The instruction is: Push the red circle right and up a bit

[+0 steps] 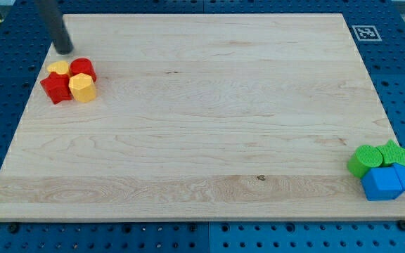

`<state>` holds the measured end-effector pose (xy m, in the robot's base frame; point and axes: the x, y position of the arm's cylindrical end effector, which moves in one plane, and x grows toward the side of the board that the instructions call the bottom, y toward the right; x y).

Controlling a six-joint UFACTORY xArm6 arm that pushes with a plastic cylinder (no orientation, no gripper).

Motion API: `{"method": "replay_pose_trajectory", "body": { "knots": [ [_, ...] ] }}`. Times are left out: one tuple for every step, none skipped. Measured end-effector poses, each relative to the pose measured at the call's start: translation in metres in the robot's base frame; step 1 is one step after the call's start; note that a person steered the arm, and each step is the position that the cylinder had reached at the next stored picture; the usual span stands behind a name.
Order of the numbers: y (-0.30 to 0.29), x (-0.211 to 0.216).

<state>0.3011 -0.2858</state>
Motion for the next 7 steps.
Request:
{"method": "replay_pose_trajectory", "body": {
  "knots": [
    [-0.019,0.0],
    [-0.019,0.004],
    [-0.019,0.024],
    [-0.017,0.038],
    [-0.008,0.039],
    [0.005,0.047],
    [0.022,0.062]
  ]
}}
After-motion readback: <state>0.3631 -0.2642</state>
